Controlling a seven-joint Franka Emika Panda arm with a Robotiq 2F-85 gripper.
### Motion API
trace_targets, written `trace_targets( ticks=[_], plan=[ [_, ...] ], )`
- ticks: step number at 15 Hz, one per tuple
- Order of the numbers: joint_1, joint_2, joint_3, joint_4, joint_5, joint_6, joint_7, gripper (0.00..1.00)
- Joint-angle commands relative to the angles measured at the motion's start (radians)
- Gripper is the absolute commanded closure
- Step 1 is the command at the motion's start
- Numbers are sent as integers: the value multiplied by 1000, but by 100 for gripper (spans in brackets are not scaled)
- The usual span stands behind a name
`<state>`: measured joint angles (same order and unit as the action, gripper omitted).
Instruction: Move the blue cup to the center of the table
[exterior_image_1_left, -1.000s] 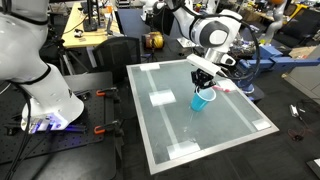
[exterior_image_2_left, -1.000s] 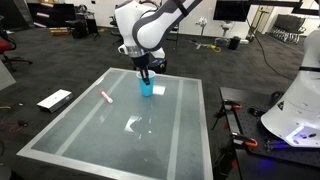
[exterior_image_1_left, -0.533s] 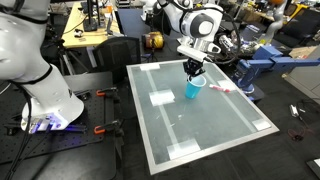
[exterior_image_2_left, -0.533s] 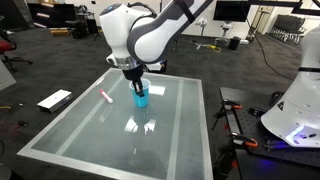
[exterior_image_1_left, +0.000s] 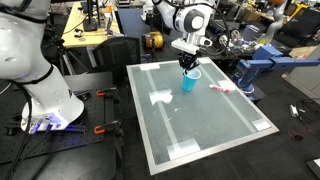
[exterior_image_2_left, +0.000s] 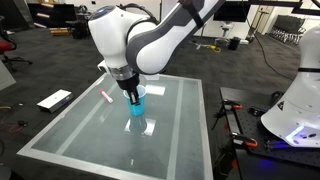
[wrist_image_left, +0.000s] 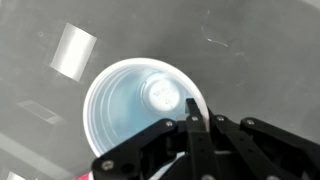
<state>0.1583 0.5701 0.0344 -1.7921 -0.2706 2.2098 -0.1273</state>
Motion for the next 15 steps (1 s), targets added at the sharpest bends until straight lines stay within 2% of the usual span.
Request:
trace_targets(
  ticks=[1, 3, 5, 7, 15],
  plan=[
    [18, -20, -2, -37, -34, 61, 52, 99],
    [25, -32, -6, -47, -49, 83, 68, 99],
    [30, -38, -9, -50, -61, 101, 85, 93],
    [32, -40, -10, -49, -66, 109, 94, 73],
    [39, -80, -11, -67, -84, 112, 100, 15]
  ],
)
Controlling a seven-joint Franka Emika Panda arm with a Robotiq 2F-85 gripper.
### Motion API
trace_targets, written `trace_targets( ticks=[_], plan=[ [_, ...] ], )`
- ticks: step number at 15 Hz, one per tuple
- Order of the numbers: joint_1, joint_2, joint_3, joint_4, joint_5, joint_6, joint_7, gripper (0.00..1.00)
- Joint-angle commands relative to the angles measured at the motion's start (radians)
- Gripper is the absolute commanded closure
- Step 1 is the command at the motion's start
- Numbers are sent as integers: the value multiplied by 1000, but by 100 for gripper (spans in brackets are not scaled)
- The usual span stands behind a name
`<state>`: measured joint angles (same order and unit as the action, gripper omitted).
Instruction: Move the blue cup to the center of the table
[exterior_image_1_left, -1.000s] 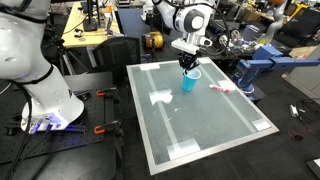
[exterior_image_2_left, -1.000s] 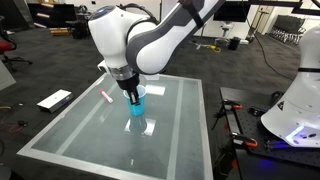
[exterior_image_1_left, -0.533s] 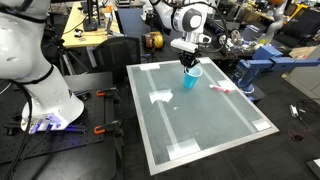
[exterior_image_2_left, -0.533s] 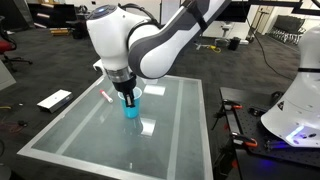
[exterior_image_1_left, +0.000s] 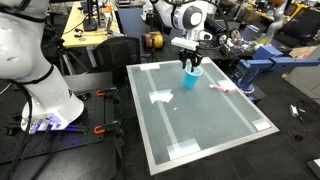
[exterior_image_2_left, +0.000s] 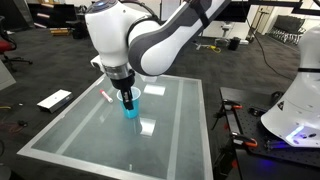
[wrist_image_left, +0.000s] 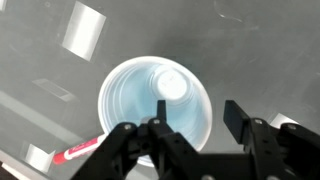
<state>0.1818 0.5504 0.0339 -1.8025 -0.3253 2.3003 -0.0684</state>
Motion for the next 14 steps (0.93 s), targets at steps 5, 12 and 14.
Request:
trace_targets(
  ticks=[5, 12, 14],
  plan=[
    [9, -136, 5, -108, -26, 13, 17, 0],
    [0, -286, 13, -229, -14, 33, 61, 0],
    [-1, -327, 10, -264, -8, 42, 124, 0]
  ],
)
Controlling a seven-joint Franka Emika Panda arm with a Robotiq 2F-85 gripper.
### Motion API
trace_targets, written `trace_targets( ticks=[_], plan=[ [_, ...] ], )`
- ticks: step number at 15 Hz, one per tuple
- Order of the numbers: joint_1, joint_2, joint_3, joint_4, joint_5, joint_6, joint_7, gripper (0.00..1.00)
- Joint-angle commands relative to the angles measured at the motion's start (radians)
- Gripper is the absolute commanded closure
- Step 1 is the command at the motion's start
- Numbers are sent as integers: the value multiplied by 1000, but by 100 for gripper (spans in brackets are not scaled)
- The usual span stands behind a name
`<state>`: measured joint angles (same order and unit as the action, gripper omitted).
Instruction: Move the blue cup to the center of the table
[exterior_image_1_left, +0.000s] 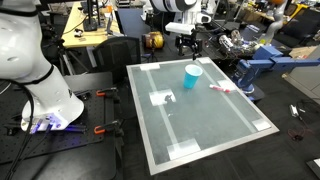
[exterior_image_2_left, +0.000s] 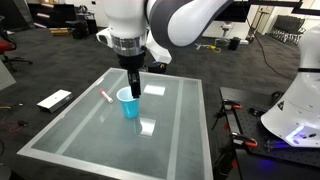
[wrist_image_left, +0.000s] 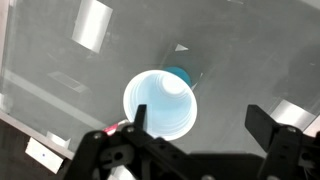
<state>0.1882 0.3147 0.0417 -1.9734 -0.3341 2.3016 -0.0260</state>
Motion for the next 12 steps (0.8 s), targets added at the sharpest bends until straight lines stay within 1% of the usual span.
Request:
trace_targets(
  ticks=[1, 7, 8, 10, 12],
  plan=[
    [-10, -114, 2, -117, 3, 58, 114, 0],
    [-19, -194, -9, -239, -11, 206, 308, 0],
    [-18, -139, 2, -164, -1, 147, 252, 0],
    [-21, -155, 0, -196, -1, 176, 275, 0],
    [-22, -162, 0, -205, -1, 178, 285, 0]
  ],
)
